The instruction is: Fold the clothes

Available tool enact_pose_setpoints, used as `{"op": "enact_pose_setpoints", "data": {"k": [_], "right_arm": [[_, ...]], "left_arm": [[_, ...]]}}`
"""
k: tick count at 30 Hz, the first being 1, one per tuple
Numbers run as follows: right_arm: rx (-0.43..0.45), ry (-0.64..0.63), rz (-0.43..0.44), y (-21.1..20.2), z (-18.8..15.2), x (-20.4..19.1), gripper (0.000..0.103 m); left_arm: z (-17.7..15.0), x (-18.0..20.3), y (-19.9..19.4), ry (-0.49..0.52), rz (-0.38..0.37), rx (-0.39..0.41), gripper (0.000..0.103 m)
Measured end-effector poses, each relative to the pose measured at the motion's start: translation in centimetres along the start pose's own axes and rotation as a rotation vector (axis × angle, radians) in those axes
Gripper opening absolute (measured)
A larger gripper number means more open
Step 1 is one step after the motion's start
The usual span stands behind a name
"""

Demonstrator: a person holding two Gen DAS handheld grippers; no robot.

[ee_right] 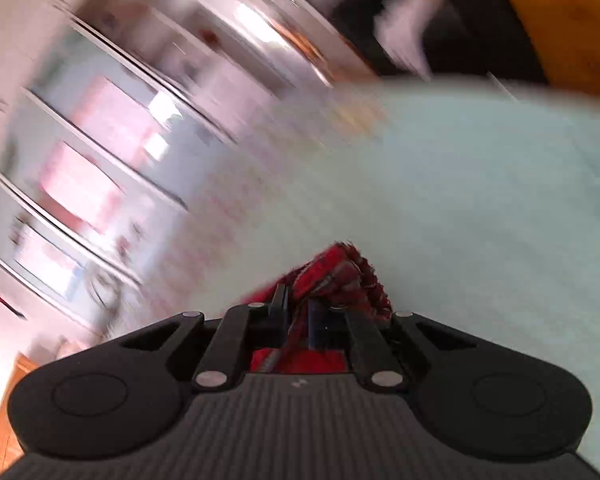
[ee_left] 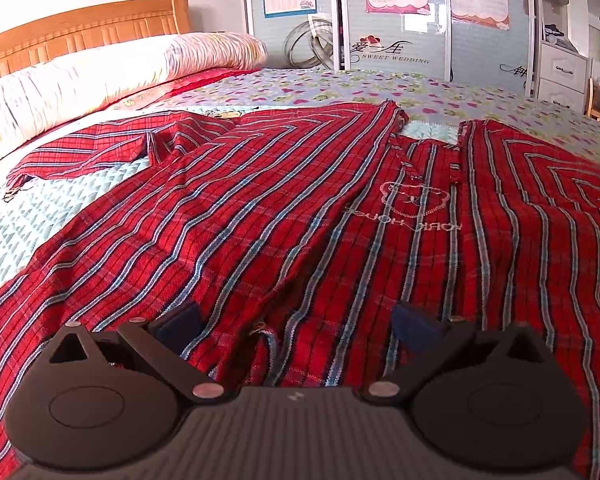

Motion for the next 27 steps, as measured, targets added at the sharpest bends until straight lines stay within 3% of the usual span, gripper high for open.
{"op": "enact_pose_setpoints", "data": {"k": [4,5,8,10,12,13,14,16,17,19,21,22,23,24,25,27], "right_arm": [[-0.094,0.028,0.079,-2.3,-5.9,2.7,0.009],[-0.080,-0.024,0.098,-3.1,-6.6,1.6,0.009],[-0.017,-0.335,0.151,-5.2,-9.0,-4.1,0.009],[-0.080,-0.397,0.177,-5.5,-10.7,-5.9,0.009],[-0.078,-0.230,0.120,-5.2,-8.9,-3.9,0.011],[-0.060,-0.112,0.075,-5.0,-7.4,-2.2,0.020],[-0.042,0.005,0.031,-4.8,-5.9,-0.5,0.040],[-0.006,0.240,-0.058,-4.5,-2.9,3.2,0.068],[-0.020,0.350,-0.087,-4.0,-1.9,4.7,0.070],[-0.148,0.547,-0.098,-1.7,-1.2,6.7,0.071],[-0.230,0.653,-0.108,0.2,-0.5,7.3,0.073],[-0.261,0.687,-0.113,1.1,-0.2,7.2,0.073],[-0.280,0.685,-0.114,1.9,0.4,6.8,0.063],[-0.271,0.603,-0.110,2.5,1.5,5.4,0.045],[-0.241,0.478,-0.114,2.9,3.1,3.3,0.018],[-0.166,0.250,-0.083,2.4,5.9,-2.6,0.017]], "left_arm": [[0.0,0.1,0.1,0.005,0.005,-0.001,0.103],[0.1,0.1,0.1,0.008,0.007,-0.001,0.103],[0.1,0.1,0.1,0.013,0.012,-0.002,0.103],[0.1,0.1,0.1,0.017,0.014,-0.003,0.103],[0.1,0.2,0.1,0.019,0.016,-0.004,0.103],[0.1,0.2,0.1,0.022,0.018,-0.003,0.103],[0.1,0.2,0.1,0.025,0.020,-0.003,0.103],[0.1,0.3,0.1,0.031,0.024,-0.002,0.103],[0.1,0.3,0.1,0.035,0.027,-0.001,0.103],[0.2,0.4,0.0,0.038,0.029,-0.001,0.103],[0.2,0.4,0.0,0.040,0.032,-0.001,0.103],[0.2,0.4,0.0,0.042,0.033,-0.001,0.103],[0.2,0.4,0.0,0.045,0.035,0.000,0.103],[0.2,0.5,0.0,0.046,0.036,-0.001,0.103],[0.2,0.5,0.0,0.048,0.038,-0.002,0.103],[0.2,0.5,0.0,0.053,0.041,-0.004,0.103]]}}
Point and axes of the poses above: each gripper's, at about its wrist camera, not at the fingertips, and y roughly the way its jaws point, x to its right, z to its top, the point moved 8 cm from there along y, roughly the way its jaws point, and after that the axes turned 13 degrees about -z, right-handed, at the moved point
